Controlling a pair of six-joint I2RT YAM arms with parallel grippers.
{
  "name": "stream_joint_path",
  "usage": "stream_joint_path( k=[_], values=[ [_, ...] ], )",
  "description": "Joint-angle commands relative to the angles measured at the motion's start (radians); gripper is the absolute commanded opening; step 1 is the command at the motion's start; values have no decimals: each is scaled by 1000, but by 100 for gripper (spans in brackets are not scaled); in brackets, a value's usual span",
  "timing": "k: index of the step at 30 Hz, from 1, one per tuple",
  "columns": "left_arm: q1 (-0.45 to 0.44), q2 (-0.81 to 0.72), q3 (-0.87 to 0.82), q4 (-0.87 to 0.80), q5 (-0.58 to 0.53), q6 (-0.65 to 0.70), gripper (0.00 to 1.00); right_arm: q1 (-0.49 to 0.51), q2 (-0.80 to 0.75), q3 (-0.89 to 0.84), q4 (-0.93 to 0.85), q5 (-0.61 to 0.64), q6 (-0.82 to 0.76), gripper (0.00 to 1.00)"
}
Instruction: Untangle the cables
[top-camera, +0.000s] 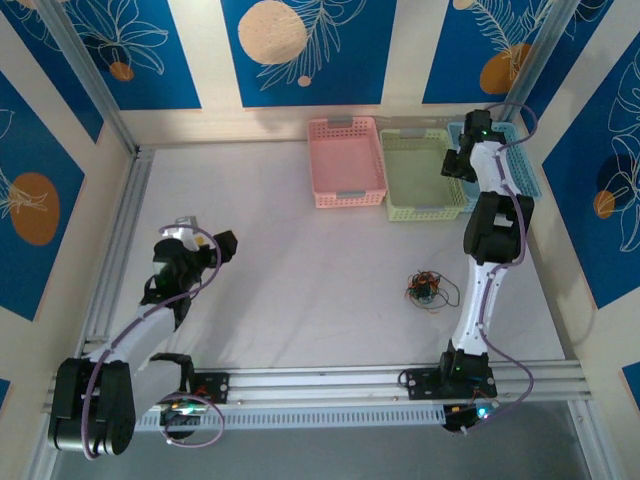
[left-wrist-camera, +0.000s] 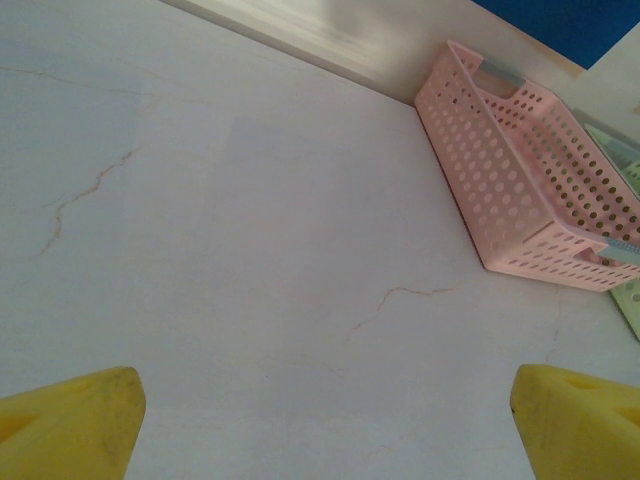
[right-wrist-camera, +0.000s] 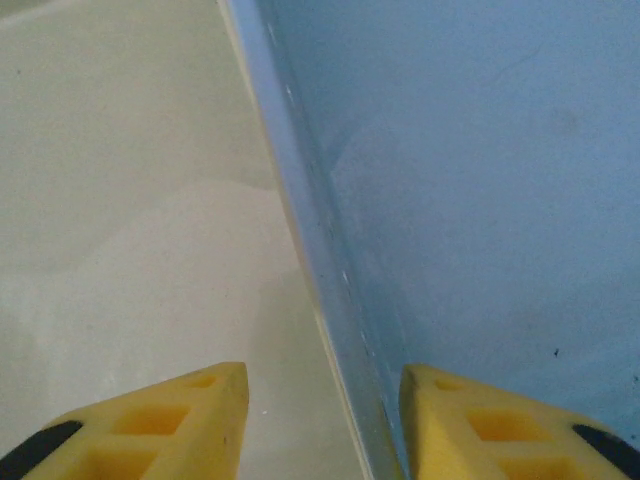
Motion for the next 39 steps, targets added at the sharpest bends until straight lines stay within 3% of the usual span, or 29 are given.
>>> stream_joint_path(
  k=[1,7,14,39],
  values=[
    [-3,-2,-4,25,-3,10,94,24,23,41,-15,-9,-49,35],
    [-3,0,-3,25,-3,10,94,65,39,41,-5,-38,-73,17],
    [-4,9,-4,29,-1,8,94,121,33,45,-12,-77,-51,9],
    [-4,14,-2,29,7,9,94,255,11,68,-45,-125,-53,7]
  ],
)
